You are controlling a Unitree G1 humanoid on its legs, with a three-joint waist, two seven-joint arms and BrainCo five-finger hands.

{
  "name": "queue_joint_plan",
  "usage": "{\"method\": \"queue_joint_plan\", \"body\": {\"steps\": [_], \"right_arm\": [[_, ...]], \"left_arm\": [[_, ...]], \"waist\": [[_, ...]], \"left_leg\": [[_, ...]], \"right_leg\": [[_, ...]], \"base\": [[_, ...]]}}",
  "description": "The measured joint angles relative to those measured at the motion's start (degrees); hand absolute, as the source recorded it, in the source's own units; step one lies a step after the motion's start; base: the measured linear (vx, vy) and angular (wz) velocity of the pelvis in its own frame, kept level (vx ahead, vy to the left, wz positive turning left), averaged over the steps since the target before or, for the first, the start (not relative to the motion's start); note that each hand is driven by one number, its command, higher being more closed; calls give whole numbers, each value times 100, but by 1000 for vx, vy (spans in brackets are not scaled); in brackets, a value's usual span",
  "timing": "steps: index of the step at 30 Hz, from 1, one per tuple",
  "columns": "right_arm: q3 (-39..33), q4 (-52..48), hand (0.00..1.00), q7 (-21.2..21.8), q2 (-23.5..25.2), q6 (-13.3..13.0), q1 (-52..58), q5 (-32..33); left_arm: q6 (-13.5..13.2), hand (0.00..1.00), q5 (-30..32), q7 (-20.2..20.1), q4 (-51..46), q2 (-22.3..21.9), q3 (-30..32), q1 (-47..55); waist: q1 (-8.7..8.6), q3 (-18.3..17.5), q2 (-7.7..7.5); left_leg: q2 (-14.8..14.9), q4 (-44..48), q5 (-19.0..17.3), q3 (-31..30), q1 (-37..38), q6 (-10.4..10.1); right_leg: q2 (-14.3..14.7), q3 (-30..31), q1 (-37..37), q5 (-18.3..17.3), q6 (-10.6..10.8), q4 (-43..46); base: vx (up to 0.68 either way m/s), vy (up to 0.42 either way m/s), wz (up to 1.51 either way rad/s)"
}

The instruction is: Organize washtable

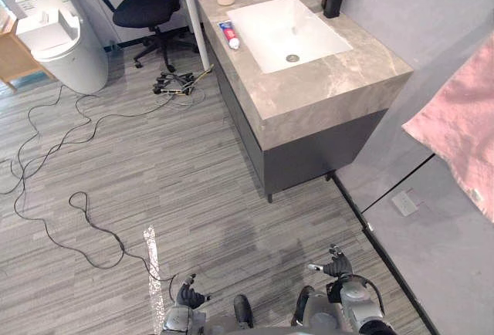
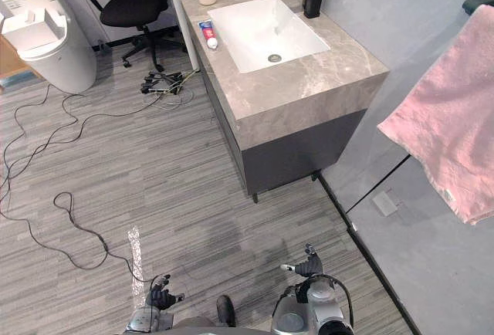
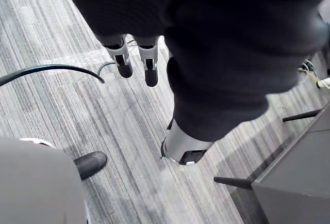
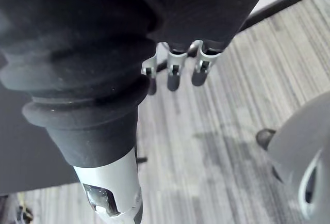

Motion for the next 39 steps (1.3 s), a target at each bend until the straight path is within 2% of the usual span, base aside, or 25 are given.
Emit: {"method": "queue_joint_plan", "body": {"steps": [3,4,5,6,7,8,10,11,12,13,15,17,18,20,21,23,24,26,27,28,30,32,33,36,39], "right_arm": [[70,-74,0,16,67,-2,285,18],[73,-158,0,14,182,-7,348,5],[47,-189,0,13,345,-20,420,2],[70,-685,0,9,303,-74,639,1],[71,-778,0,11,250,-80,676,2],[139,-813,0,34,299,-36,810,74],[156,-849,0,28,409,-24,876,98],[131,-954,0,12,333,-53,979,122],[104,-1042,0,26,301,-51,1020,182],[53,-997,0,8,294,-14,972,177],[88,-954,0,11,327,-12,1040,161],[86,-951,0,-3,293,-2,1036,158],[77,-939,0,-4,297,10,1039,162],[19,-891,0,-29,346,50,1018,223],[5,-879,0,-35,332,68,1013,228],[10,-875,0,-52,346,78,980,231],[24,-874,0,-63,357,78,961,235],[4,-770,0,-137,416,70,939,244],[-86,-557,0,-151,579,83,856,276],[-8,-539,0,-141,648,75,822,271],[20,-539,0,-129,660,72,778,224],[30,-555,0,-124,657,68,698,210],[34,-558,0,-118,654,53,701,190],[33,-616,0,-106,650,25,818,75],[-3,-634,0,-106,651,-19,822,60]], "left_arm": [[0,0,-79,2,-40,40,189,12],[4,0,-158,5,-88,60,301,9],[11,0,-197,-13,-205,154,423,-24],[36,0,-185,43,-362,50,575,-160],[48,0,-184,50,-357,-4,608,-188],[45,0,-226,69,-396,-58,660,-112],[62,0,-170,74,-357,-57,669,-185],[59,0,-145,78,-359,-177,659,-239],[74,0,-143,106,-351,-250,660,-155],[105,0,-176,95,-360,-268,696,-93],[117,0,-135,97,-367,-273,654,-100],[169,0,-150,97,-407,-293,665,-103],[181,0,-150,93,-454,-301,683,-107],[176,0,-152,92,-639,-285,743,-137],[175,0,-151,84,-690,-289,740,-144],[135,0,-207,85,-875,-320,752,-166],[106,0,-245,91,-936,-346,775,-165],[47,0,-340,95,-958,-387,718,-172],[33,0,-392,95,-859,-338,720,-254],[37,0,-374,101,-821,-290,740,-341],[56,0,-377,97,-774,-292,817,-398],[82,0,-384,121,-659,-289,887,-418],[167,0,-371,120,-522,-295,884,-412],[220,0,-368,117,-354,-323,867,-343],[224,0,-364,115,-357,-325,843,-384]], "waist": [[17,76,-76],[40,27,-334],[99,0,-695],[130,146,-470],[177,195,-335],[213,152,-310],[102,3,-513],[135,21,-300],[147,-22,-121],[146,-20,-152],[202,-82,-150],[221,-88,-78],[254,-85,-74],[335,-23,-170],[338,-21,-166],[513,-20,-169],[541,-12,-154],[655,-39,-37],[715,-99,-150],[734,-126,-316],[803,-144,-397],[802,-110,-450],[788,-49,-373],[770,21,-246],[675,-17,-365]], "left_leg": [[59,0,-2,-564,-48,2],[-46,4,-111,-775,-179,14],[-288,734,-197,-630,-393,102],[115,3089,-1571,-365,-1153,166],[307,3439,-1908,-452,-1335,-1],[204,3571,-1997,-734,-1548,6],[-84,3598,-2011,-1060,-1775,3],[219,4292,-2133,-1003,-1899,41],[409,4128,-2343,-1011,-1752,-54],[420,3974,-2472,-1101,-1546,-118],[524,4131,-2444,-1116,-1459,-175],[808,5074,-2208,-793,-1747,-533],[847,5428,-2013,-689,-1884,-556],[1057,5721,-2286,-64,-2273,-155],[1061,5697,-2301,22,-2428,-128],[1050,5327,-2206,-43,-3278,-126],[1054,5070,-2080,-160,-3458,-144],[1102,3966,-994,-575,-3631,-146],[1002,4101,-714,-460,-3557,-14],[906,4150,-853,-382,-3552,105],[796,4355,-1114,-233,-3497,324],[680,4261,-1358,62,-3087,506],[650,4052,-1519,290,-2506,577],[574,3352,-1717,658,-1425,493],[389,2693,-1737,726,-787,518]], "right_leg": [[368,1305,-10,73,3,256],[400,1547,-15,29,-16,110],[81,1555,-75,-343,-99,-1],[299,1506,-72,-1068,386,323],[488,1571,-117,-1202,394,542],[702,1978,-314,-1465,313,803],[748,2118,-491,-1594,136,739],[883,1914,-415,-1552,35,740],[983,1746,-370,-1553,38,756],[1057,1646,-222,-1652,32,810],[1080,1467,167,-1641,6,491],[1187,1374,590,-1616,-42,152],[1182,1373,730,-1603,-65,45],[985,1370,1265,-1588,-91,-383],[927,1348,1382,-1588,-92,-476],[687,1337,1680,-1586,-87,-714],[655,1336,1756,-1586,-87,-742],[681,1411,1979,-1559,-33,-768],[545,1650,2100,-1428,52,-712],[448,1862,2026,-1183,101,-632],[338,2205,1922,-621,207,-361],[195,2590,1498,59,296,635],[190,2856,1000,223,359,1911],[226,2409,-33,53,229,3507],[456,1609,-796,-383,293,3369]], "base": [[-36,-75,105],[-15,-67,97],[15,-70,104],[11,-75,65],[-26,-99,64],[-16,-72,48],[147,-139,99],[242,-94,87],[239,-28,65],[246,-13,61],[273,-63,56],[279,-69,23],[291,-21,2],[296,20,12],[279,74,26],[287,158,9],[339,243,-6],[443,366,-9],[454,367,-1],[485,360,2],[532,407,-10],[441,350,-47],[340,302,-77],[245,266,-73],[245,116,-24]]}}
